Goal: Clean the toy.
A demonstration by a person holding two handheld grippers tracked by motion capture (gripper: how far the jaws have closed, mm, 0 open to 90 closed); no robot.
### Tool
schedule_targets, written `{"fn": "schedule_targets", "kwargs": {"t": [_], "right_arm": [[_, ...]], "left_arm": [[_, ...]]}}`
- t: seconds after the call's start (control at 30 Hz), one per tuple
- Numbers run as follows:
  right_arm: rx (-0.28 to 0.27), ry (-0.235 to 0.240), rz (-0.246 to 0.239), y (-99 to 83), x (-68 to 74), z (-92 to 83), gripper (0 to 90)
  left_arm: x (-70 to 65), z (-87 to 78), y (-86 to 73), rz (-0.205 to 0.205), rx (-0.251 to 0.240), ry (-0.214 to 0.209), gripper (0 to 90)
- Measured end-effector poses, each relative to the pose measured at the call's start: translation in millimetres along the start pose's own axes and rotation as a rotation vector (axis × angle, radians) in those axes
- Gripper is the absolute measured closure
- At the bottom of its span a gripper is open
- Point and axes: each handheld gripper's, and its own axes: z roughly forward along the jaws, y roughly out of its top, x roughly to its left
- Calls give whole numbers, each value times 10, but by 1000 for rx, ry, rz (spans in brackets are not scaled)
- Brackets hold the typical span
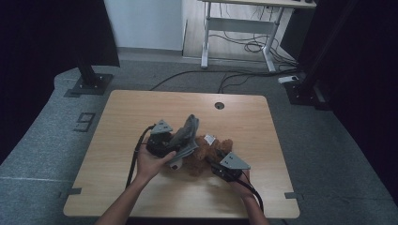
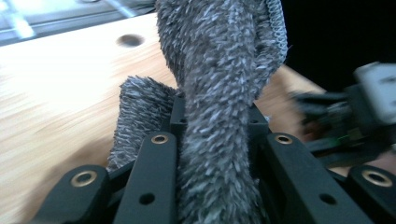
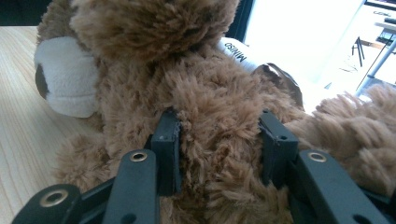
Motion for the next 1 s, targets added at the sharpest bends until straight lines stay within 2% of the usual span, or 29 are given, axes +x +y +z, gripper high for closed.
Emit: {"fn": "schedule_targets", "kwargs": {"t": [0.1,0.17,0.2,0.23,0.33,0.4,0.57,0.67,0.77,0.83,0.93,1.0], "right_arm": [[3,5,3,-1,-6,-1,573],[2,5,1,0,-7,0,573],[2,4,0,0,-6,-1,573],[3,4,0,1,-3,-3,573],[0,1,0,0,-2,1,573],[4,0,-2,-2,1,1,573],[5,0,-3,-6,2,6,572],[2,1,-1,-6,0,7,573],[0,1,5,-6,1,8,573],[1,1,6,-6,4,5,573],[0,-1,2,-6,4,3,573],[0,0,3,-8,2,4,573]], "left_arm": [[-201,124,120,40,1,-32,728],[-309,236,159,79,28,-21,727],[-332,302,158,86,44,-12,726],[-325,373,146,78,66,-13,726],[-241,563,52,28,133,-51,725],[-213,634,-17,14,150,-67,726],[-265,614,-35,32,144,-53,728],[-454,556,5,117,128,-31,725],[-553,587,48,135,125,-45,723],[-548,661,57,130,145,-41,723],[-444,753,12,104,185,-31,726],[-369,741,-33,86,184,-17,732]]}}
